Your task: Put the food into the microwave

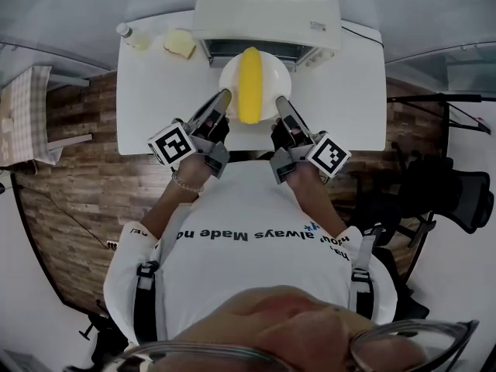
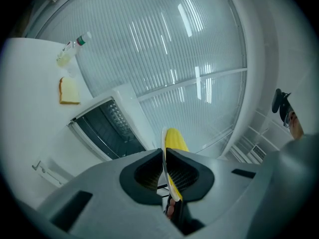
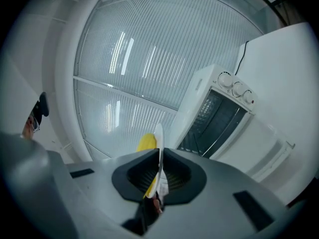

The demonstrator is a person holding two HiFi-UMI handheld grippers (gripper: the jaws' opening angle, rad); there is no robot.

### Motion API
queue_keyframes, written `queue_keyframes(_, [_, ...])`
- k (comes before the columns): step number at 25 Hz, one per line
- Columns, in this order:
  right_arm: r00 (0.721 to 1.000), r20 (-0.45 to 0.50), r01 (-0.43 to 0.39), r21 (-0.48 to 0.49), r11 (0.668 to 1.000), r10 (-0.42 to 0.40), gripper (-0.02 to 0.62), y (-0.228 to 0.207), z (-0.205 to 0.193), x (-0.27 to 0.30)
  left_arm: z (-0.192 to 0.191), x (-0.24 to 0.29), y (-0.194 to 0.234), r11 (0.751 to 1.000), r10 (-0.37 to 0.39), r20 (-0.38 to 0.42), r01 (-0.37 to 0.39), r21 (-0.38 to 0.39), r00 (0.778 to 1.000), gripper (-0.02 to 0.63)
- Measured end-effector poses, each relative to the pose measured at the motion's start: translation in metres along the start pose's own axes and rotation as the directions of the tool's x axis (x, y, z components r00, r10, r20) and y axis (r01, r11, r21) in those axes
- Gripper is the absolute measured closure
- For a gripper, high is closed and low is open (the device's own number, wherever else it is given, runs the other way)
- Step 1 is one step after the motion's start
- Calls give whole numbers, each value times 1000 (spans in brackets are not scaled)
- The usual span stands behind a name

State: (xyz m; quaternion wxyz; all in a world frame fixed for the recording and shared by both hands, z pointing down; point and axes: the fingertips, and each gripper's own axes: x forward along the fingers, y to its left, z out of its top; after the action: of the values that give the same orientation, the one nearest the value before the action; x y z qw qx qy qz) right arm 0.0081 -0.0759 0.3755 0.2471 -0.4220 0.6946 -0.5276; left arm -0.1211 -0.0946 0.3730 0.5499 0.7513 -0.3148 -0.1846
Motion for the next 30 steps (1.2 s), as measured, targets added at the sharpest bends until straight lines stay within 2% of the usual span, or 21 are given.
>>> queue_keyframes(8, [1000, -3, 1, 0, 1000, -1, 571, -2, 8, -1, -3, 7, -2, 1000, 5, 3, -5, -6, 1000, 586])
queue_keyframes(22, [1000, -22, -11, 2, 1000, 11, 571, -18, 67, -24, -33, 61, -23, 1000, 16, 22, -16, -24, 1000, 586])
queue_keyframes(30, [999, -33, -6, 7, 1000, 6, 571, -26, 73, -26, -39, 68, -20, 999, 35, 16, -35, -34, 999, 586])
